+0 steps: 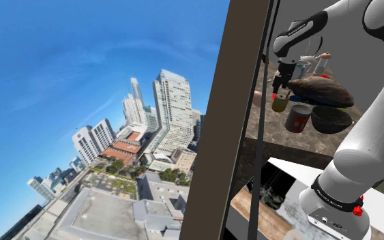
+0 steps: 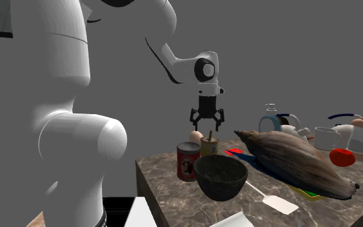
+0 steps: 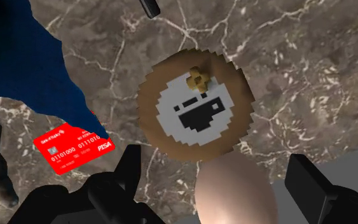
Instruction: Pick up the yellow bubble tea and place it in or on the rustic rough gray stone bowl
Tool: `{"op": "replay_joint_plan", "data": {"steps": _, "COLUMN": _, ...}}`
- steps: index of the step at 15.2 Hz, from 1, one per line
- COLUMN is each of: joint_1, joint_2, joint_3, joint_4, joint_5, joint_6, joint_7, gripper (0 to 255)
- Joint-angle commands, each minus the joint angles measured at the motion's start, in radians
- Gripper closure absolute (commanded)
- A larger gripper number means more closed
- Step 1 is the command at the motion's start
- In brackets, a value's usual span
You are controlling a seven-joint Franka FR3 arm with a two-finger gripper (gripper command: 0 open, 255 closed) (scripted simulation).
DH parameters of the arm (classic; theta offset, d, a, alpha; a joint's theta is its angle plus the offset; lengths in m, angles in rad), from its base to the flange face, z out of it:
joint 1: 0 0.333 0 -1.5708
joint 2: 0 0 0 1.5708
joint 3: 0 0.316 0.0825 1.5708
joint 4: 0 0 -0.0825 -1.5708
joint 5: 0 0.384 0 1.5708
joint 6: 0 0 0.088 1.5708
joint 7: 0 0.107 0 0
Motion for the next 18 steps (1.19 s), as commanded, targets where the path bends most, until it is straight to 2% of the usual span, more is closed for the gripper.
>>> {"op": "replay_joint_plan", "data": {"steps": 1, "joint_1": -0.008, "joint_2": 0.042, "joint_3": -0.004, "joint_4": 0.014, "joint_5": 0.033, "joint_6": 0.024, "joint_7": -0.032, "gripper": 0}}
{"op": "replay_joint_plan", "data": {"steps": 8, "joint_1": -0.015, "joint_2": 0.099, "joint_3": 0.002, "joint_4": -0.021, "joint_5": 0.076, "joint_6": 0.106, "joint_7": -0.062, "gripper": 0}}
{"op": "replay_joint_plan", "data": {"steps": 15, "joint_1": -0.015, "joint_2": 0.099, "joint_3": 0.002, "joint_4": -0.021, "joint_5": 0.076, "joint_6": 0.106, "joint_7": -0.062, "gripper": 0}}
{"op": "replay_joint_plan", "data": {"steps": 16, "joint_1": -0.015, "joint_2": 0.099, "joint_3": 0.002, "joint_4": -0.021, "joint_5": 0.076, "joint_6": 0.106, "joint_7": -0.062, "gripper": 255}}
{"op": "replay_joint_plan", "data": {"steps": 18, "joint_1": -0.015, "joint_2": 0.099, "joint_3": 0.002, "joint_4": -0.021, "joint_5": 0.076, "joint_6": 0.106, "joint_7": -0.062, "gripper": 255}}
